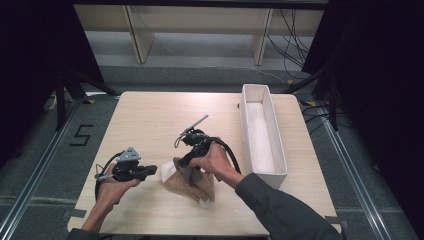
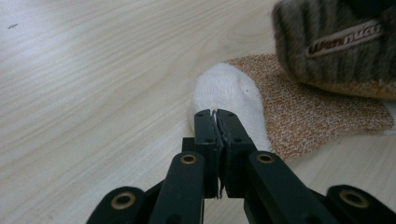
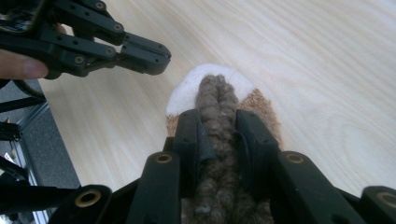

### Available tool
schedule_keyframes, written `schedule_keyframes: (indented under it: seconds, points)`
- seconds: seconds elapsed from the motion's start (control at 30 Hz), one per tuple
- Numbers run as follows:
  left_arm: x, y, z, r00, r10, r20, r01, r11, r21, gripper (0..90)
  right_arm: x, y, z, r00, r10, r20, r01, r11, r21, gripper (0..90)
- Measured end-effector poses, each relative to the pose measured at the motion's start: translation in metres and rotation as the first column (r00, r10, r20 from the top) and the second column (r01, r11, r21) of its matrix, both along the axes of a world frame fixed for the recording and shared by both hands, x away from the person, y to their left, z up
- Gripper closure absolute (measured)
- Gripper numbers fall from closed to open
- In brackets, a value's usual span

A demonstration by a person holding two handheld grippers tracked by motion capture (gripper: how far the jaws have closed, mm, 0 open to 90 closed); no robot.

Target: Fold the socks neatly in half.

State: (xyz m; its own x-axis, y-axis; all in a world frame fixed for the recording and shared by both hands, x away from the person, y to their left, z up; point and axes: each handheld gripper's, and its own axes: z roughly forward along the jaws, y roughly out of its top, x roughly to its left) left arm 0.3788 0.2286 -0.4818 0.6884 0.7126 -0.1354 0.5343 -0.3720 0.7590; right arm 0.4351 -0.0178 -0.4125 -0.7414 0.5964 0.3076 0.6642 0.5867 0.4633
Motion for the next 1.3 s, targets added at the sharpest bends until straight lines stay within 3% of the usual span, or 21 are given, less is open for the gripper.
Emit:
schedule_keyframes:
  seconds: [0.03, 0.07, 0.13, 0.2, 0.3, 0.33, 0.37, 0.4, 0.47, 0.53, 0.67, 0.73, 0.9, 0.93, 1.07, 1.13, 1.2, 1.3]
  points:
    - [0.000, -0.002, -0.002, 0.9997, 0.023, 0.005, -0.023, 0.9993, -0.030, 86.4, 0.001, 0.003, -0.002, 1.0000, -0.001, -0.001, 0.001, 1.000, -0.007, 71.3]
    - [0.001, 0.002, -0.002, 1.0000, 0.002, -0.004, -0.002, 1.0000, 0.001, 86.3, 0.002, 0.007, -0.004, 1.0000, 0.002, -0.006, -0.002, 1.000, -0.004, 71.2]
    - [0.001, 0.003, -0.002, 1.0000, 0.006, -0.006, -0.006, 1.0000, 0.005, 86.3, 0.004, 0.012, -0.009, 1.0000, -0.002, -0.006, 0.002, 1.000, -0.007, 71.1]
    - [0.000, 0.002, -0.003, 0.9996, 0.027, -0.005, -0.027, 0.9994, -0.023, 86.4, 0.004, 0.017, -0.013, 0.9999, 0.003, -0.017, -0.004, 1.000, -0.016, 69.9]
    - [0.000, 0.005, -0.003, 0.9998, 0.019, -0.001, -0.019, 0.9998, -0.006, 86.4, 0.003, 0.021, -0.016, 0.9990, -0.015, -0.043, 0.015, 1.000, 0.000, 65.5]
    - [0.000, 0.005, -0.003, 0.9999, 0.016, -0.001, -0.016, 0.9999, -0.004, 86.3, 0.004, 0.021, -0.017, 0.9994, 0.007, -0.034, -0.007, 1.000, 0.008, 63.0]
    - [0.001, 0.005, -0.003, 0.9999, 0.017, -0.003, -0.017, 0.9999, -0.002, 86.3, 0.003, 0.021, -0.017, 0.9971, -0.002, -0.076, 0.004, 1.000, 0.026, 59.3]
    - [0.001, 0.006, -0.003, 0.9997, 0.022, -0.006, -0.022, 0.9998, 0.004, 86.2, 0.003, 0.022, -0.016, 0.9962, -0.005, -0.087, 0.009, 0.999, 0.045, 55.6]
    - [0.001, 0.006, -0.003, 0.9997, 0.019, -0.014, -0.019, 0.9998, -0.007, 86.1, 0.003, 0.021, -0.014, 0.9981, -0.011, -0.060, 0.014, 0.999, 0.039, 52.1]
    - [0.001, 0.007, -0.002, 0.9998, 0.013, -0.016, -0.013, 0.9999, -0.008, 85.9, 0.001, 0.021, -0.010, 0.9969, -0.003, -0.079, 0.007, 0.998, 0.056, 50.1]
    - [0.000, 0.008, 0.000, 0.9997, 0.022, -0.013, -0.022, 0.9996, -0.019, 85.8, -0.001, 0.017, -0.001, 0.9978, -0.006, -0.066, 0.012, 0.996, 0.092, 48.1]
    - [0.000, 0.007, 0.000, 0.9991, 0.038, -0.019, -0.039, 0.9977, -0.055, 85.8, -0.004, 0.014, 0.003, 0.9971, -0.001, -0.076, 0.010, 0.994, 0.113, 47.5]
    - [-0.001, 0.008, 0.003, 0.9989, 0.037, -0.030, -0.039, 0.9970, -0.068, 85.3, -0.007, 0.000, 0.017, 0.9989, -0.007, -0.047, 0.014, 0.989, 0.149, 47.6]
    - [-0.002, 0.007, 0.003, 0.9985, 0.046, -0.032, -0.048, 0.9961, -0.075, 84.9, -0.008, -0.004, 0.019, 0.9998, -0.010, -0.014, 0.012, 0.992, 0.129, 47.7]
    - [-0.004, 0.006, 0.007, 0.9985, 0.026, -0.048, -0.030, 0.9956, -0.089, 82.6, -0.015, -0.020, 0.024, 0.9997, 0.006, 0.023, -0.009, 0.993, 0.114, 48.0]
    - [-0.006, 0.004, 0.009, 0.9984, 0.018, -0.054, -0.024, 0.9934, -0.113, 80.8, -0.021, -0.029, 0.027, 0.9996, 0.003, 0.028, -0.006, 0.995, 0.102, 48.2]
    - [-0.009, 0.003, 0.013, 0.9972, 0.000, -0.075, -0.008, 0.9939, -0.110, 78.3, -0.024, -0.036, 0.027, 0.9989, 0.017, 0.044, -0.021, 0.995, 0.099, 48.9]
    - [-0.012, 0.002, 0.015, 0.9959, 0.009, -0.090, -0.021, 0.9914, -0.129, 73.4, -0.032, -0.047, 0.027, 0.9986, 0.013, 0.051, -0.017, 0.997, 0.077, 48.9]
